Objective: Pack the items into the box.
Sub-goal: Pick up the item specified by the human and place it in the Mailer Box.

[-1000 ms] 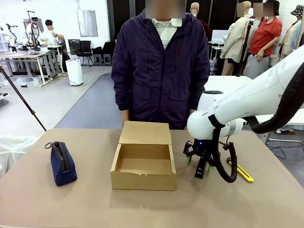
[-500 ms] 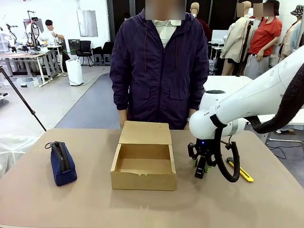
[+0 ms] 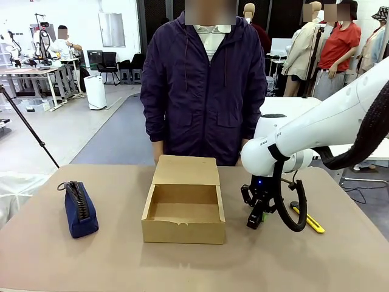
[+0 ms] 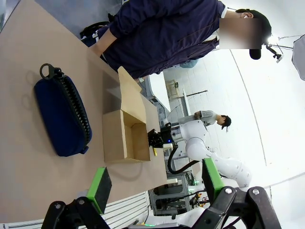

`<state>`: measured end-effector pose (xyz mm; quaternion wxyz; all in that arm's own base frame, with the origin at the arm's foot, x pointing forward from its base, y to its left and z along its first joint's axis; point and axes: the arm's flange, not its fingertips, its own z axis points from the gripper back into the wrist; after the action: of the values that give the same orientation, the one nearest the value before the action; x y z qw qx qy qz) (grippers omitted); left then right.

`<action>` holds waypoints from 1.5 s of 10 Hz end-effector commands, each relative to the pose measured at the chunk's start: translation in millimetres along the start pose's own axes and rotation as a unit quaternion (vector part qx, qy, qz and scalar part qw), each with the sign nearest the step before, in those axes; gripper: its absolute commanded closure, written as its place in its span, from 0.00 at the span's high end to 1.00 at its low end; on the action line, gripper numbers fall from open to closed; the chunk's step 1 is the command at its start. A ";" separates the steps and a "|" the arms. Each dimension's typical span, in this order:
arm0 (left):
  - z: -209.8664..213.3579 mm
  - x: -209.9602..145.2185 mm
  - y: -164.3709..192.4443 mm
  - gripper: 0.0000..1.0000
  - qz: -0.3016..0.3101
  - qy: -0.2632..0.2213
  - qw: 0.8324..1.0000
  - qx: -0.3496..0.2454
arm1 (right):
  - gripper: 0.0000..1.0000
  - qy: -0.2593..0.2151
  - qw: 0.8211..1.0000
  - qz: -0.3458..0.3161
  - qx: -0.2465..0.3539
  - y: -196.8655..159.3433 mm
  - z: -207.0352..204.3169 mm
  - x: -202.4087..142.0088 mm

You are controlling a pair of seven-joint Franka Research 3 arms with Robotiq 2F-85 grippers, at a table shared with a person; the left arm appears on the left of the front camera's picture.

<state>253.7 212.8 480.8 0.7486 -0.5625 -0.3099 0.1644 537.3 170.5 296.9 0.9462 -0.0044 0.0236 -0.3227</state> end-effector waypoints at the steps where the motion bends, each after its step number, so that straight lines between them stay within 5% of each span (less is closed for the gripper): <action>1: -0.1 1.2 -0.3 1.00 -0.005 -0.005 1.000 -0.012 | 0.00 0.007 1.000 0.007 -0.025 1.2 -4.0 2.2; 7: -0.1 1.2 -0.3 1.00 -0.005 -0.005 1.000 -0.012 | 0.00 -0.009 0.979 0.198 0.042 -77.2 118.6 11.3; 12: -0.1 1.2 -0.3 1.00 -0.005 -0.005 1.000 -0.012 | 0.00 -0.017 0.984 0.176 0.026 -72.0 125.8 14.7; 13: -0.1 1.2 -0.3 1.00 -0.005 -0.005 1.000 -0.012 | 0.00 -0.087 0.945 0.304 0.087 -45.1 139.1 6.6; 15: -0.1 1.2 -0.3 1.00 -0.005 -0.005 1.000 -0.012 | 0.00 -0.191 0.784 0.569 0.156 39.9 176.7 -20.4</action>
<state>253.8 212.9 480.6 0.7487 -0.5627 -0.3094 0.1646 529.9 183.4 463.5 0.9933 0.0279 -0.1047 0.0404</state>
